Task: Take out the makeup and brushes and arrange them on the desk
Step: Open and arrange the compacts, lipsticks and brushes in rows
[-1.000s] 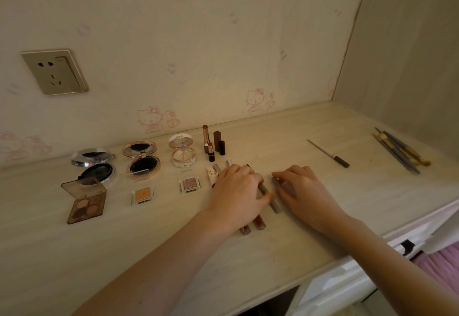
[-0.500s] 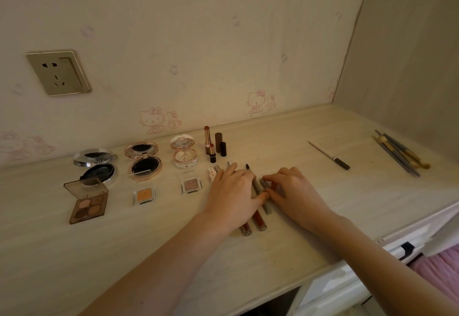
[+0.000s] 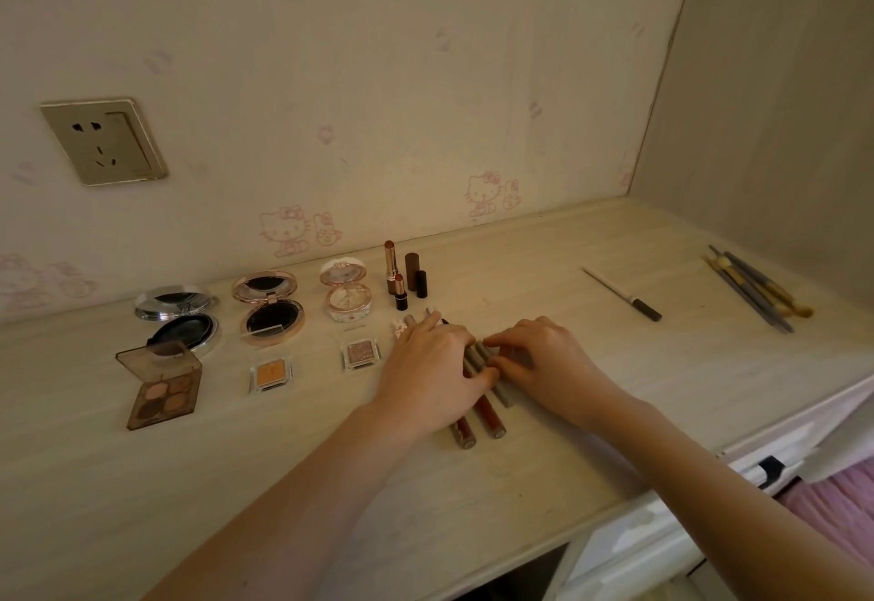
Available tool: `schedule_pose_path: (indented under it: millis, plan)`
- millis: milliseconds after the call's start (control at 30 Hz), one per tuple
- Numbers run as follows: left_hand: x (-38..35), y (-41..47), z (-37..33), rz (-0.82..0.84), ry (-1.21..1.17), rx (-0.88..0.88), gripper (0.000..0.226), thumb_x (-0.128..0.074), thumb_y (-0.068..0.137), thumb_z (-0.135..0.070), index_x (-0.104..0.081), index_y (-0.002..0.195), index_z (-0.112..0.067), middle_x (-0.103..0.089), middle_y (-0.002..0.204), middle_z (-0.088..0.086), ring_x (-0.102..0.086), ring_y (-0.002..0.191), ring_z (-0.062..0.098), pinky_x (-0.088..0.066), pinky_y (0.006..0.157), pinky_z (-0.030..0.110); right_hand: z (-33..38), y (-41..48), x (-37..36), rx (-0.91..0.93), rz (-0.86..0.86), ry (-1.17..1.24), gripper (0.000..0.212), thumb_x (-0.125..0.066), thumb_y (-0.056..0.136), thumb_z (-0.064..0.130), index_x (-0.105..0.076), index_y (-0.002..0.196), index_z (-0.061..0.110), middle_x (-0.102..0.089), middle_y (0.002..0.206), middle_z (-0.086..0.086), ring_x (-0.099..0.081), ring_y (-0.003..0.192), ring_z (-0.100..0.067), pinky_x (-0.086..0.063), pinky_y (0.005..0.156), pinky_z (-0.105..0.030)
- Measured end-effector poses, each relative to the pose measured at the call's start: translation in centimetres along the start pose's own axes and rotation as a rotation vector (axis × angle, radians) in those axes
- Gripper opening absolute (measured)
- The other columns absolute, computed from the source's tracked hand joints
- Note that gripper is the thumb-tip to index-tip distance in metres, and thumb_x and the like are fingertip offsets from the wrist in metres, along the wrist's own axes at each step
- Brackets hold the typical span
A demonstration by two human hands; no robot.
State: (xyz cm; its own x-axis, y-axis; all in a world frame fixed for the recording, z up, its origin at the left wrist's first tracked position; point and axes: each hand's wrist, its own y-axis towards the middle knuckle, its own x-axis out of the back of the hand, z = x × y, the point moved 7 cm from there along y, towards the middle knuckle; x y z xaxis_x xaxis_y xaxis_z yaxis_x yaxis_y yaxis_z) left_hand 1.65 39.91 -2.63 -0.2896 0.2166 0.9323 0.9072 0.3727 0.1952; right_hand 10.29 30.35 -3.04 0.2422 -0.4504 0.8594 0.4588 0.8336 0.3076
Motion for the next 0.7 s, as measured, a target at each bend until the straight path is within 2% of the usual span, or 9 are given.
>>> schedule_pose_path:
  millis: [133, 333, 500, 633, 700]
  plan:
    - [0.1, 0.0, 0.1, 0.006, 0.021, -0.011, 0.047, -0.054, 0.084, -0.060, -0.062, 0.115, -0.025, -0.058, 0.132, -0.004, -0.027, 0.143, 0.019, -0.021, 0.115, 0.041, -0.2, -0.2, 0.2, -0.004, 0.004, 0.025, 0.028, -0.057, 0.091, 0.035, -0.064, 0.118, 0.028, -0.058, 0.094, 0.014, -0.047, 0.090, -0.003, -0.033, 0.072, -0.007]
    - [0.9, 0.5, -0.4, -0.063, -0.015, -0.037, 0.046, -0.057, 0.087, -0.052, -0.060, 0.122, -0.023, -0.056, 0.135, -0.006, -0.030, 0.141, 0.017, -0.028, 0.111, 0.038, -1.5, -1.0, 2.4, -0.024, -0.035, -0.022, 0.028, -0.056, 0.092, 0.033, -0.063, 0.119, 0.028, -0.058, 0.107, 0.013, -0.044, 0.096, 0.000, -0.032, 0.076, -0.008]
    - [0.4, 2.7, -2.9, -0.052, -0.085, -0.102, 0.036, -0.055, 0.092, -0.037, -0.060, 0.123, -0.020, -0.056, 0.135, -0.003, -0.032, 0.139, 0.014, -0.032, 0.108, 0.037, -4.7, -2.1, 5.9, -0.136, -0.134, -0.091, 0.026, -0.059, 0.092, 0.026, -0.066, 0.117, 0.019, -0.062, 0.113, 0.002, -0.051, 0.108, -0.016, -0.040, 0.089, -0.023]
    - [-1.2, 5.4, -5.1, 0.027, -0.145, -0.113, 0.034, -0.053, 0.093, -0.033, -0.058, 0.124, -0.021, -0.054, 0.133, 0.003, -0.048, 0.125, 0.019, -0.043, 0.099, 0.035, -7.8, -2.8, 8.0, -0.247, -0.204, -0.172, 0.027, -0.057, 0.093, 0.022, -0.064, 0.119, 0.015, -0.060, 0.115, -0.003, -0.050, 0.111, -0.022, -0.039, 0.089, -0.024]
    - [-2.2, 6.9, -6.1, 0.071, -0.165, -0.114, 0.035, -0.052, 0.093, -0.032, -0.055, 0.126, -0.022, -0.053, 0.135, 0.004, -0.050, 0.121, 0.022, -0.045, 0.097, 0.037, -9.5, -3.0, 8.7, -0.312, -0.223, -0.197, 0.030, -0.056, 0.093, 0.022, -0.062, 0.122, 0.015, -0.058, 0.116, -0.005, -0.048, 0.111, -0.024, -0.041, 0.090, -0.028]
